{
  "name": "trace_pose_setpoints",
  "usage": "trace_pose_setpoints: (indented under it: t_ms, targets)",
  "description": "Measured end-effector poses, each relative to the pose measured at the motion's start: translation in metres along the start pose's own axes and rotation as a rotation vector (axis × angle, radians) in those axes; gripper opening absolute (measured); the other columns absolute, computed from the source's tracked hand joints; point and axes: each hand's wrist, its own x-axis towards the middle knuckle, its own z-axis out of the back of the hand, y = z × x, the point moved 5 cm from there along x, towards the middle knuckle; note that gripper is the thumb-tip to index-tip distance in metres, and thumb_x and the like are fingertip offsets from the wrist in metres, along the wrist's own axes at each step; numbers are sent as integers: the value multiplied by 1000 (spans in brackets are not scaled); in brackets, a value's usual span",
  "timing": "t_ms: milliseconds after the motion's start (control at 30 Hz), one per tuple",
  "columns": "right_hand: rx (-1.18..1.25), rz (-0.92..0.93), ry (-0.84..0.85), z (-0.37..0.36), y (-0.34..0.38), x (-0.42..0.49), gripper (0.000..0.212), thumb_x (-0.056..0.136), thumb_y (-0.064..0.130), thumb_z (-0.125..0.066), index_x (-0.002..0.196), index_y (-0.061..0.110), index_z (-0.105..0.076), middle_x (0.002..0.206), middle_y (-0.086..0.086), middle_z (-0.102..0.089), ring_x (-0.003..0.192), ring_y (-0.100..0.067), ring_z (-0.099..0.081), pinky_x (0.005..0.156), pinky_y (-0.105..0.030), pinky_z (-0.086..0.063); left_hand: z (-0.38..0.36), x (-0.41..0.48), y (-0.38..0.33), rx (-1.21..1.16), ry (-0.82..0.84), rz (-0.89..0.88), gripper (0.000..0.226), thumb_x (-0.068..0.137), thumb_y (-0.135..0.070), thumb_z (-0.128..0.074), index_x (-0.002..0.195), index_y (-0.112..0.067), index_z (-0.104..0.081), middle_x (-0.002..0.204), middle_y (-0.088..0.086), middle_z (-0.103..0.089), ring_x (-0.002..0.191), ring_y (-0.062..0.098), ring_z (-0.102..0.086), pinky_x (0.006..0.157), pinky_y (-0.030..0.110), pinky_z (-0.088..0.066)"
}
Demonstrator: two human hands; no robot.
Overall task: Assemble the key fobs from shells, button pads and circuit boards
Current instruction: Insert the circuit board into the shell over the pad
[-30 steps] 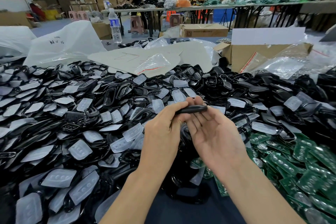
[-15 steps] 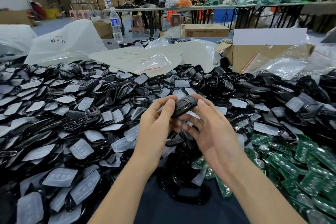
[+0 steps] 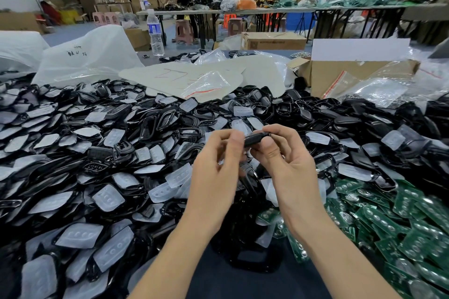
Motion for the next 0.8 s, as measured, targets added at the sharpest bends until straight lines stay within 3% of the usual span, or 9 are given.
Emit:
trace_pose_setpoints:
  t_ms: [133,267,367,567,800]
  targets:
    - [-14,19,-8,3,3,0,10,89,31,-67,96,35,-71,104,-2,-74,103,-19,-71,92,-29,-57,-1,-4,-11,302,-43,-269,15,97,-37,-62,110,-30,-65,103,-15,-67,97,5,-65,76,14,-50]
    - [-80,57,5,0,5,-2,11,85,35,-67,95,39,-70,107,-3,-72,105,-21,-69,97,-36,-56,5,-7,-19,514,-201,-460,19,95,-29,-64,111,-19,-71,109,-10,-61,106,11,-52,87,17,-44]
    - [-84,65,9,-1,4,-2,10,84,36,-68,94,40,-70,105,-2,-72,102,-17,-70,97,-37,-57,6,-8,-21,525,-215,-481,16,95,-24,-65,107,-16,-72,102,-9,-61,100,13,-51,84,21,-44]
    - [-118,62,12,-2,3,-4,11,85,36,-69,96,38,-69,106,-3,-72,102,-21,-69,98,-42,-55,8,-8,-25,575,-267,-505,15,90,0,-71,99,-11,-72,89,-6,-61,87,16,-50,81,13,-37]
    - [-120,55,33,-1,-1,-3,24,93,12,-72,101,34,-68,102,5,-74,94,-6,-69,83,-18,-54,10,-6,-24,518,-282,-509,22,88,0,-68,98,-20,-72,85,-18,-58,87,10,-50,80,13,-39]
